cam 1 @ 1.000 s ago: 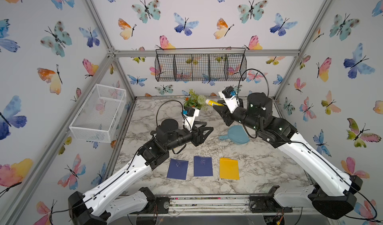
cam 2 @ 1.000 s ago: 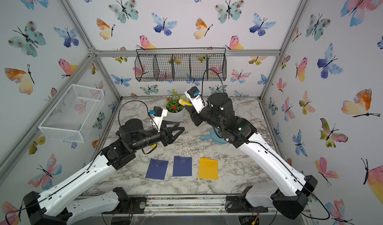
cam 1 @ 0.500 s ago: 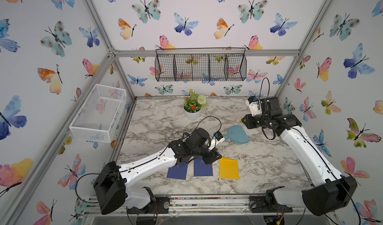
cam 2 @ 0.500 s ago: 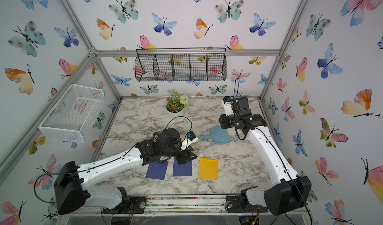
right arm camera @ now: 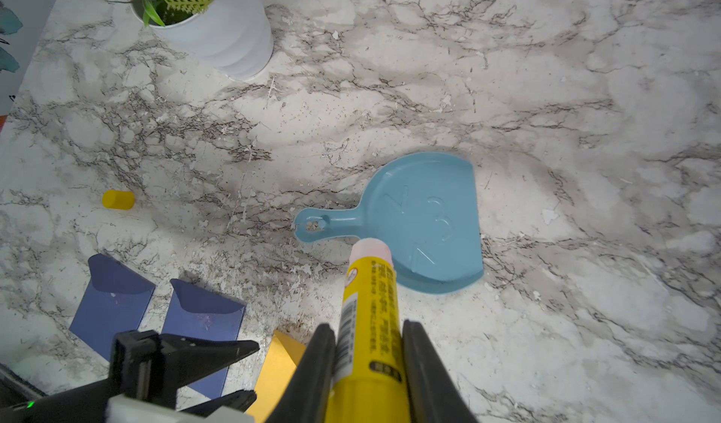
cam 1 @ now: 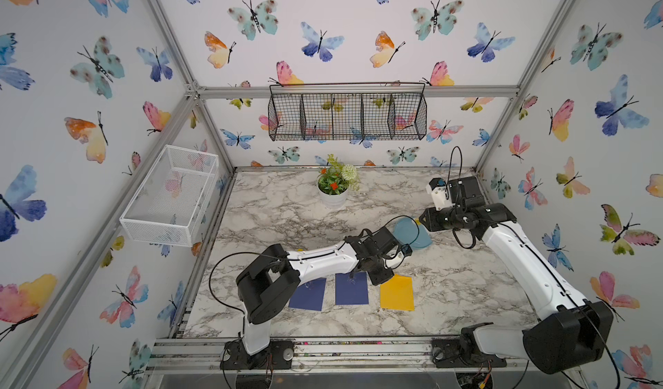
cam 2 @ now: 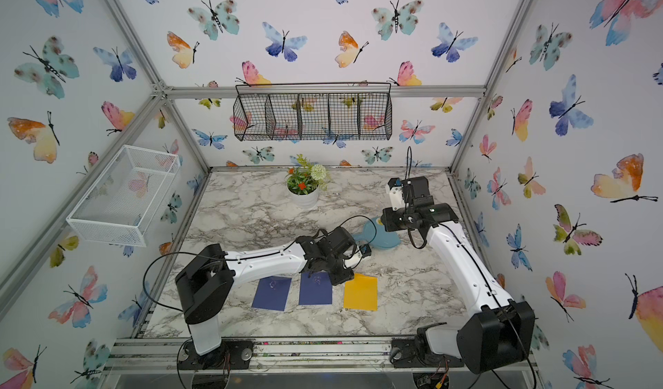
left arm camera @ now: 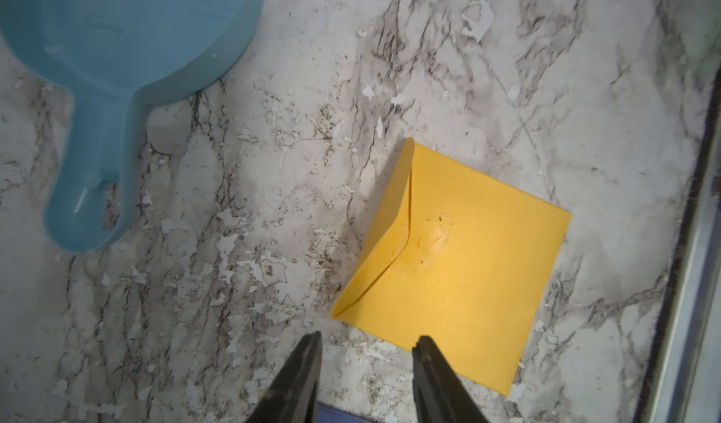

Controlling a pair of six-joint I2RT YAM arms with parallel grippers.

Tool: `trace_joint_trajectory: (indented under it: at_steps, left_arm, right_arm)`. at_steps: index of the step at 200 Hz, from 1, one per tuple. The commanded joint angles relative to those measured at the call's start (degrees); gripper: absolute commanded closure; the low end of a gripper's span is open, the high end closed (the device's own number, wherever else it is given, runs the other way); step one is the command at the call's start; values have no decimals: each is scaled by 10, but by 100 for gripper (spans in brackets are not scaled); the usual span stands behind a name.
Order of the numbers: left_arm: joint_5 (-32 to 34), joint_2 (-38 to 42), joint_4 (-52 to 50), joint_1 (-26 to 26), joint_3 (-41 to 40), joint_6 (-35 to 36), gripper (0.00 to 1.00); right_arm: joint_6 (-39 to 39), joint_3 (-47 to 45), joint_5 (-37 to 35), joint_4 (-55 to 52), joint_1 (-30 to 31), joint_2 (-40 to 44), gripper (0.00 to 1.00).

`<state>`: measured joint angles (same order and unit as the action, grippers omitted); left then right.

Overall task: Seal the envelope with a glue stick
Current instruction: Adjust the envelope at the center of the board.

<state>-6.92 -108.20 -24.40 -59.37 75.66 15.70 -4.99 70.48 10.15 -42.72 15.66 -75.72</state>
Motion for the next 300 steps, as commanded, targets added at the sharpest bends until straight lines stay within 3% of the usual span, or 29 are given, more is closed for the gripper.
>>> trace_joint_trajectory:
  at_steps: [1, 38, 110, 183, 216, 300]
  left_arm:
    - [38, -31, -31, -2, 37, 42, 58]
    - [22, -83, -39, -1, 69, 59, 63]
    - [13, -100, -41, 1, 70, 75, 72]
    - [-1, -89, -16, 4, 35, 58, 91]
    - [-49, -43, 27, 10, -10, -12, 94]
    - [-141, 30, 216, 10, -142, -318, 97]
  right_arm:
    - [0, 12, 15, 11, -3, -8, 98]
    - [4, 16, 22, 13, -3, -14, 98]
    - [8, 24, 24, 10, -3, -13, 98]
    - [-2, 33, 16, -3, -3, -11, 98]
    - [-25, 43, 10, -25, -3, -12, 98]
    - [-96, 37, 20, -167, -3, -37, 98]
